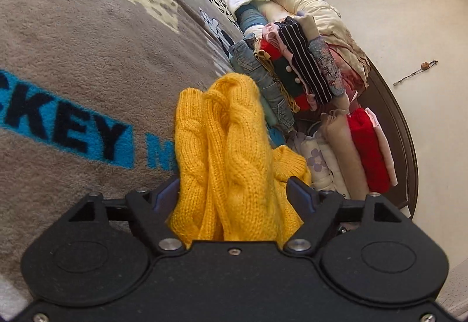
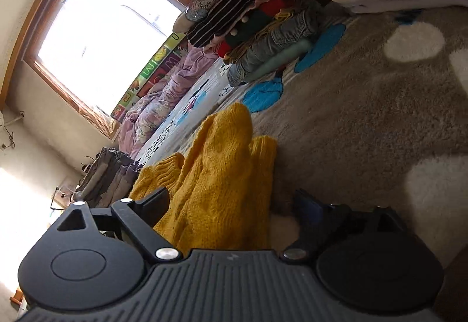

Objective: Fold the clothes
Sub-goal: 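Carry the sweater with the left gripper to the stack of folded clothes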

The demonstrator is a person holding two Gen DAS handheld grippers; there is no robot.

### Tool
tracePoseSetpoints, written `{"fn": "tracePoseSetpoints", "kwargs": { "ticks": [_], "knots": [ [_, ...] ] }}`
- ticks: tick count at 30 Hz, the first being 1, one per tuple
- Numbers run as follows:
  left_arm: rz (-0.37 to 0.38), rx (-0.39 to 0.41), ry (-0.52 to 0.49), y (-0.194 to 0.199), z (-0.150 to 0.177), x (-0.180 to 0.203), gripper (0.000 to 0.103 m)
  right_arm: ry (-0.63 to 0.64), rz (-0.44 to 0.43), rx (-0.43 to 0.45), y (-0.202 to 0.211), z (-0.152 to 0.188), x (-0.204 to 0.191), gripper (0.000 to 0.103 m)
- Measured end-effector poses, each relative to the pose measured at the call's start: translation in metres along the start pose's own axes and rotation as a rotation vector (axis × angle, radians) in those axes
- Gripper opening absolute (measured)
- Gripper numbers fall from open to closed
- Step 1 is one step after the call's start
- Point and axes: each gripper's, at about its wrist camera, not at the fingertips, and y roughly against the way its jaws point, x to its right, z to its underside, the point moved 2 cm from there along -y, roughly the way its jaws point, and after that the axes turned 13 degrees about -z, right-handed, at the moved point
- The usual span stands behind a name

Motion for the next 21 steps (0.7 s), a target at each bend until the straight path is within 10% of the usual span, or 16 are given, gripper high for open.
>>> {"fn": "tracePoseSetpoints", "kwargs": {
  "ticks": [11,21],
  "knots": [
    [0.081,0.022,0.055,-0.006,0.014,0.024,0.06,0.009,-0.188,-0.061,-0.003,0.013,-0.019,0.062],
    [0.217,0.03,0.21,-0.095,0.018,0.142,0.06,-0.055,-0.175,0.024,0.047,-0.134,0.012,0.062]
  ]
}}
